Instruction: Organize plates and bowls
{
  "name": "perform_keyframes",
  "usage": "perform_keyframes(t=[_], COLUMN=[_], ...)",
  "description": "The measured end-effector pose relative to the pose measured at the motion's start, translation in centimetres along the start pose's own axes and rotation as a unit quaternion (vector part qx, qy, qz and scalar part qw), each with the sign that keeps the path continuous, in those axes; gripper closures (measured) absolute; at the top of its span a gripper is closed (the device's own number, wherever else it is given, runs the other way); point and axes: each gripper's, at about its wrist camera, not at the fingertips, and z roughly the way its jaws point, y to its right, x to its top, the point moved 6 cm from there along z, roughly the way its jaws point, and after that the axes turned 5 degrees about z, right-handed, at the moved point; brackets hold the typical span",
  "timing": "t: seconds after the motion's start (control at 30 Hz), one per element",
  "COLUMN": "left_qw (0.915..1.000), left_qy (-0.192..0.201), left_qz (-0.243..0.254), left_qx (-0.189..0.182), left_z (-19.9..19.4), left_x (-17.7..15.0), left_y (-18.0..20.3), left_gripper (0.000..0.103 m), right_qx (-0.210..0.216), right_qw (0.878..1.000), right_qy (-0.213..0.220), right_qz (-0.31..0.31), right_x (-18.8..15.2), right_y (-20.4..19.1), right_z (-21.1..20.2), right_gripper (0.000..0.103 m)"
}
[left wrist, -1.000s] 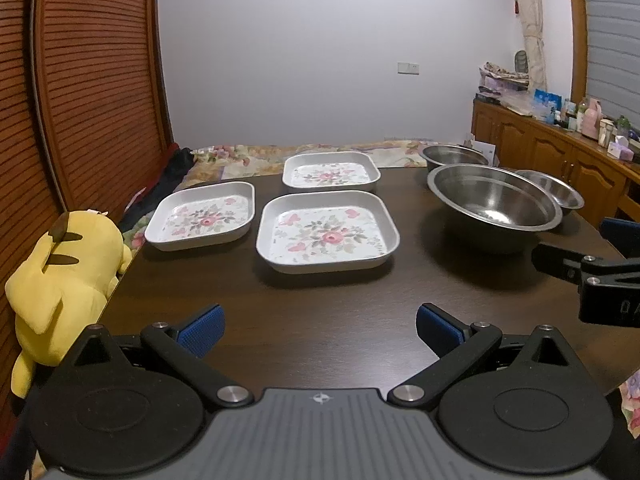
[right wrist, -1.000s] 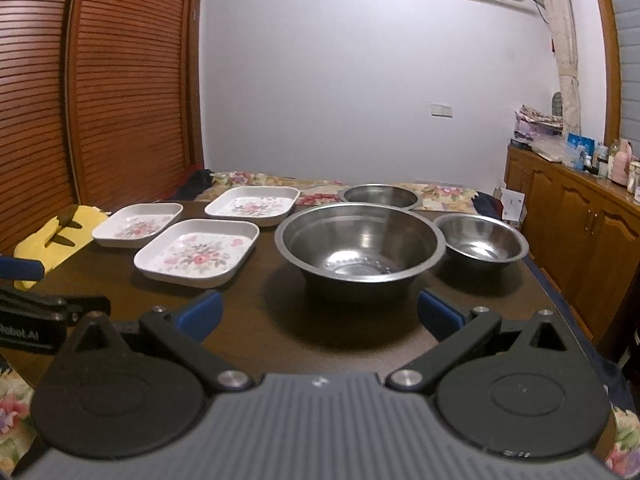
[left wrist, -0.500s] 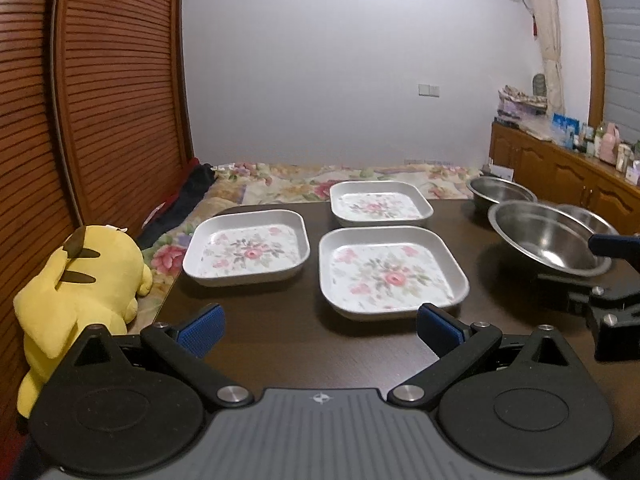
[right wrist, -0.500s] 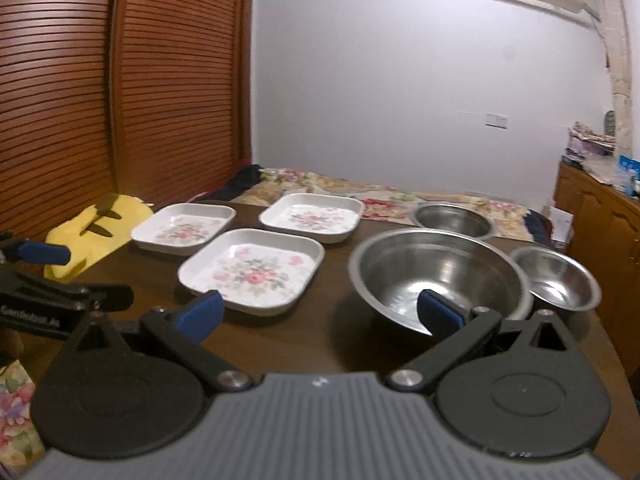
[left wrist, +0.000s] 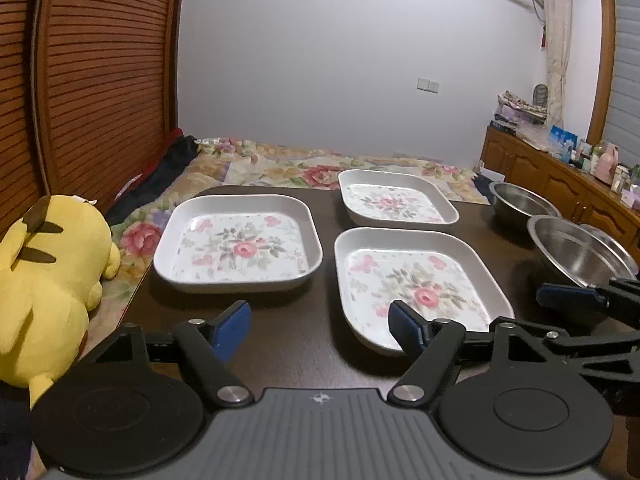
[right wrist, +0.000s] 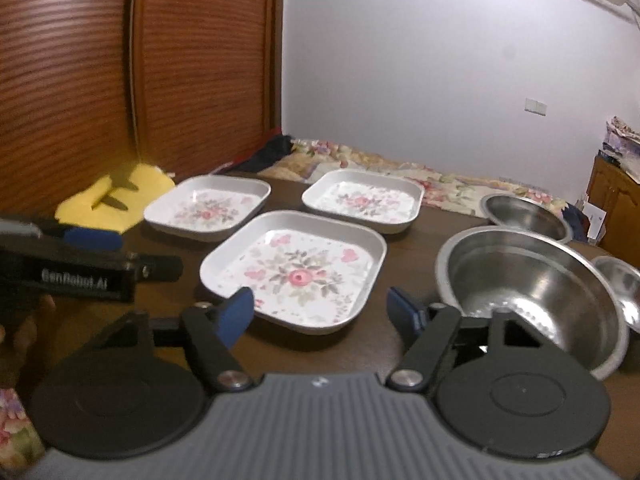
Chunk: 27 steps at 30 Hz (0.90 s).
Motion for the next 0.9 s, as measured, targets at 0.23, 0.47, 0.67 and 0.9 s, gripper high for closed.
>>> perform_keyframes(t=[0.23,0.47,0.67,0.9], left_qw=[0.9998,0.9989,0.9985,0.9984], left_qy=[-0.013,-0.018,-0.029,-0.034], left_qz=[0.002,0.0,0.006,0.013], left_qx=[-0.013,-0.044,-0.046,-0.043], left_z=[2.2,3.3,4.1,5.0], left_x=[0.2,0.3,0.3,0.3], left_y=[-0.3,0.5,1.3,1.7], left_gripper=[0.048,0.054,0.068,0.082], right_qx=[-0.014,-0.023,-0.029,-0.036], right_qw=[1.0,0.999,0.998,0.997], right_qy=[-0.022,-0.033,-0.04,-0.048], right_qz=[0.015,0.02,0.027,0.039], right_x=[0.0,-0.3,-0.5,-0.5], right_y=[0.2,0.5,0.7,1.2], right_z=[2.5,3.6,4.3,5.0], right_gripper=[0.044,0.048,0.052,0.057])
